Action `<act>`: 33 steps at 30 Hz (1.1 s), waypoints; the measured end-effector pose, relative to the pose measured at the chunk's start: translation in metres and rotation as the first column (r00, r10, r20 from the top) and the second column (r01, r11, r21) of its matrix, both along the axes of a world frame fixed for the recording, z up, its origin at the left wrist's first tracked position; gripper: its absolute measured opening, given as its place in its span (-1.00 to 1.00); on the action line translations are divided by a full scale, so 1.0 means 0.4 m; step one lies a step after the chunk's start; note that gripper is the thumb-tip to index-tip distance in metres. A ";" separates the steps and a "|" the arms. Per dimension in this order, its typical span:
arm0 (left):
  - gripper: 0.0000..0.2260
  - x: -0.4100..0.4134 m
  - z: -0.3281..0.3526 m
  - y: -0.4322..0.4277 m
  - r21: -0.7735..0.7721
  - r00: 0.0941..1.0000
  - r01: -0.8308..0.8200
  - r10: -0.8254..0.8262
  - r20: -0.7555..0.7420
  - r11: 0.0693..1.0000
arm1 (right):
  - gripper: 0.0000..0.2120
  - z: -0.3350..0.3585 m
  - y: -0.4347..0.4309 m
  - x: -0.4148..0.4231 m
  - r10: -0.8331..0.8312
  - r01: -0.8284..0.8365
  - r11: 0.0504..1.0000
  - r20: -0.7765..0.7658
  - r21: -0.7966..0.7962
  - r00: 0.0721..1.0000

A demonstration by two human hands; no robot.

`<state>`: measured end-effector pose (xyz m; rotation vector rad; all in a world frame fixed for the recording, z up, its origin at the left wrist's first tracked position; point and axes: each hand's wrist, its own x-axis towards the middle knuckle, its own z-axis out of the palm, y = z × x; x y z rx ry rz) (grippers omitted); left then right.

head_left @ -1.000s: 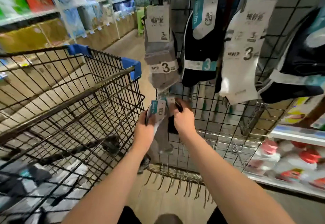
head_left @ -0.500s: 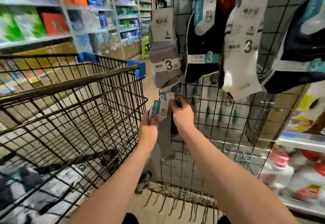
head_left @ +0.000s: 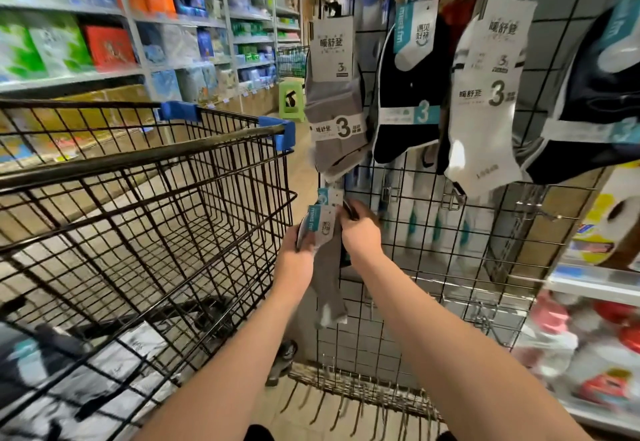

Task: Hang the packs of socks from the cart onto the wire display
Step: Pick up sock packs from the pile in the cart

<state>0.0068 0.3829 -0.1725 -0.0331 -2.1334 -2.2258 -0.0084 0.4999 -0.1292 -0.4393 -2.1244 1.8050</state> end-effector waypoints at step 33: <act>-0.74 -0.053 0.030 -0.002 -0.109 0.997 0.020 -0.028 -0.068 0.994 | -0.61 -0.005 -0.010 0.034 0.024 -0.017 0.998 -0.117 0.056 0.993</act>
